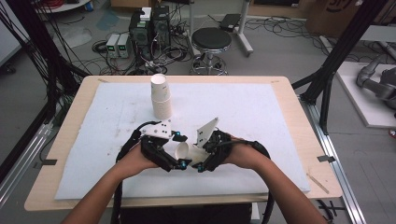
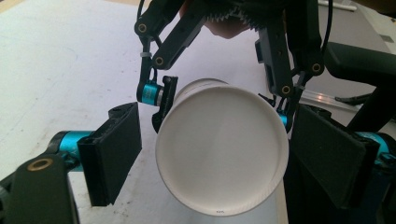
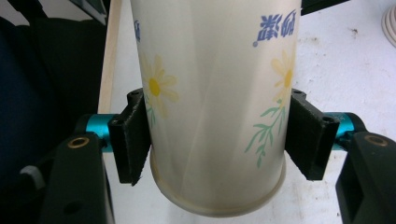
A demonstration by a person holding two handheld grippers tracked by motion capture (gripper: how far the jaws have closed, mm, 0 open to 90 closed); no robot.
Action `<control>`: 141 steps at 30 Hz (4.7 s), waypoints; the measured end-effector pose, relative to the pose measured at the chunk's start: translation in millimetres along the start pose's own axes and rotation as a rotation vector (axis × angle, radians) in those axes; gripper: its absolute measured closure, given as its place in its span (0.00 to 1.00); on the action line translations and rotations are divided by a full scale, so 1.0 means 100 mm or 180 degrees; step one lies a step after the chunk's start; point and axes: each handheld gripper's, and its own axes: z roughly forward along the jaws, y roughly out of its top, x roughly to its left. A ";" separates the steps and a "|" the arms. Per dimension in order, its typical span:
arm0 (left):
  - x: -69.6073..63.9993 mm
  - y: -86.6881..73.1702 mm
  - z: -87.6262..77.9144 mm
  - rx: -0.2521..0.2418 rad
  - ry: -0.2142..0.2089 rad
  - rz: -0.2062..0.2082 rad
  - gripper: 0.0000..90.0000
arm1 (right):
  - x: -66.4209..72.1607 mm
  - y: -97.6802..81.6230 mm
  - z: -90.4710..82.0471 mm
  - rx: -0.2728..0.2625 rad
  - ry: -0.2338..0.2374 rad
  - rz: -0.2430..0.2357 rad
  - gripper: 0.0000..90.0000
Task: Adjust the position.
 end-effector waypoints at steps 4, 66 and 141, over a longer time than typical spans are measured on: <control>0.01 0.00 0.02 0.0070 -0.0025 -0.0034 0.23 | 0.01 -0.01 0.00 0.0055 -0.0003 0.0016 0.36; -0.01 -0.52 -0.22 -0.1111 0.0106 -0.0167 0.41 | 0.23 -0.82 -0.10 -0.2026 -0.0408 0.0913 0.23; -0.08 -0.31 -0.26 -0.0548 0.0337 -0.0150 0.16 | 0.06 -0.53 -0.34 -0.1329 -0.0212 0.0568 0.35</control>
